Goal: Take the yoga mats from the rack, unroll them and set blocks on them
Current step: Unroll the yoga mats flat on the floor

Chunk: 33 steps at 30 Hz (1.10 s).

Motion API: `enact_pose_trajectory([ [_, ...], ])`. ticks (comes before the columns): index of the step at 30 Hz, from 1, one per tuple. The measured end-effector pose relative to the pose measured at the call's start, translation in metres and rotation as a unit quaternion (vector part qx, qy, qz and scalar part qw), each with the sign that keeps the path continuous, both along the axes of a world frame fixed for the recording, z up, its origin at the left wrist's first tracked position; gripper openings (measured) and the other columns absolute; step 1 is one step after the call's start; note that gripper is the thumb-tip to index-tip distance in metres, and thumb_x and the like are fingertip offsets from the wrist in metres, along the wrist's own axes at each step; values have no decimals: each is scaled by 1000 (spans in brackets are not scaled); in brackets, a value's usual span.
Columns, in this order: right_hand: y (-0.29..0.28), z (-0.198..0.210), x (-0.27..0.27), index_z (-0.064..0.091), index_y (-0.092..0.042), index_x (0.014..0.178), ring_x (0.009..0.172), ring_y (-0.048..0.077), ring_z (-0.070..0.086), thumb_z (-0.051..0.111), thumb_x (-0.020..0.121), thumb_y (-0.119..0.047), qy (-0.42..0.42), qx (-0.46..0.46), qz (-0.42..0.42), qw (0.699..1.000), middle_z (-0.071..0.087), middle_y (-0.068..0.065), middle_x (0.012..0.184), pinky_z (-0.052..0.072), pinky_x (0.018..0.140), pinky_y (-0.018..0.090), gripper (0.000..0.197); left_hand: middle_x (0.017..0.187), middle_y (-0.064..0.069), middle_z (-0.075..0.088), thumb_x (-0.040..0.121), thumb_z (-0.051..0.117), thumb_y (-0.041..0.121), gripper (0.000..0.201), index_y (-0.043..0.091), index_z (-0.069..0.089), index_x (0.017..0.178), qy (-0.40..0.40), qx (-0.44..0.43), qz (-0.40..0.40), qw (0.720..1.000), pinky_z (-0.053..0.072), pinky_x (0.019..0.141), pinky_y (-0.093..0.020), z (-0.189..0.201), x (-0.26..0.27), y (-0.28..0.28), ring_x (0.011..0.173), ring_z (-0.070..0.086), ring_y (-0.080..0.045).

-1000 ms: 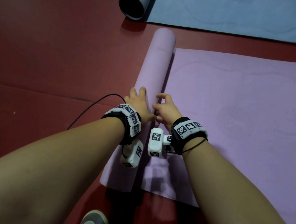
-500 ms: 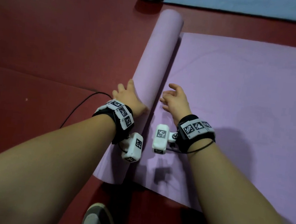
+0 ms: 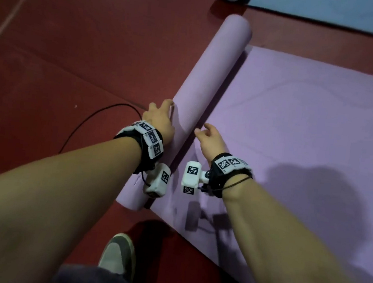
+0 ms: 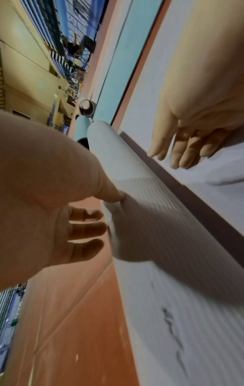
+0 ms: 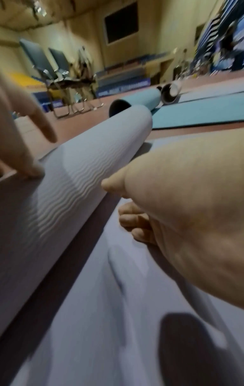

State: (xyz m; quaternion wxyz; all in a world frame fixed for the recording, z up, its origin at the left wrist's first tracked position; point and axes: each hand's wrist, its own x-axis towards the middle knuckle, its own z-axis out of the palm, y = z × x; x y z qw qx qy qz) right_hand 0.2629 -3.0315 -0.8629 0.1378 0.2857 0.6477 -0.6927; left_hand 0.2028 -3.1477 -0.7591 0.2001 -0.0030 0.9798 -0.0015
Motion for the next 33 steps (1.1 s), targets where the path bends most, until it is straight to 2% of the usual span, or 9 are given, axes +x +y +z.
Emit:
enact_pose_trajectory([
  [4,1,0,1,47,-14,143,119,21,54,60,93,-35,17,67,54,996,53,7,135,38,95,24,55,130,-13,41,87,61,31,61,38,36,143,-47,-35,-26,998,47,97,-48,6,12,9,117,50,-40],
  [7,1,3,-2,46,-11,143,120,22,54,59,95,-34,6,58,44,997,55,8,133,40,101,29,55,136,-15,37,85,64,44,79,42,21,150,-66,-68,-56,994,43,96,-48,3,15,12,122,42,-41],
  [10,1,1,-7,40,-13,147,129,20,48,54,98,-37,-15,41,27,999,51,4,140,34,105,26,57,139,-19,36,78,69,55,98,39,6,152,-68,-76,-44,994,40,97,-51,-8,8,4,126,37,-43],
  [13,-6,0,-13,41,-16,147,136,22,44,51,97,-39,-41,42,-21,998,45,5,149,32,114,36,56,138,-20,38,72,70,63,114,34,-5,154,-60,-79,-43,994,40,98,-53,-20,-4,-11,127,37,-42],
  [20,-36,-8,-22,52,-32,136,121,30,53,48,89,-48,-89,202,-63,973,44,6,141,41,107,44,49,133,-22,48,54,74,76,135,33,-7,151,-71,-32,-97,992,44,95,-51,-27,-40,-56,124,45,-42],
  [23,-47,-9,-27,54,-28,136,122,34,53,50,89,-48,-108,232,-74,964,44,10,140,41,108,42,51,140,-21,40,50,76,77,145,31,-14,153,-93,-15,-143,985,41,101,-54,-29,-52,-81,129,39,-41],
  [27,-57,-2,-39,57,-27,135,124,33,52,55,81,-48,-143,238,-109,955,49,14,141,37,112,38,58,143,-17,31,53,81,71,143,29,-8,156,-108,42,-156,981,37,106,-52,-31,-79,-108,132,37,-42],
  [30,-74,10,-63,53,-27,138,130,37,46,51,82,-49,-186,276,-117,936,46,14,146,33,114,41,60,135,-13,50,55,87,59,125,24,15,151,-155,130,-142,969,45,103,-48,-31,-106,-131,120,53,-38],
  [33,-108,29,-104,49,-14,142,122,32,54,50,96,-25,-111,237,-141,955,54,15,138,40,104,36,47,117,-7,64,61,89,46,100,21,30,138,-180,193,-142,954,52,92,-44,-35,-136,-155,102,63,-33],
])
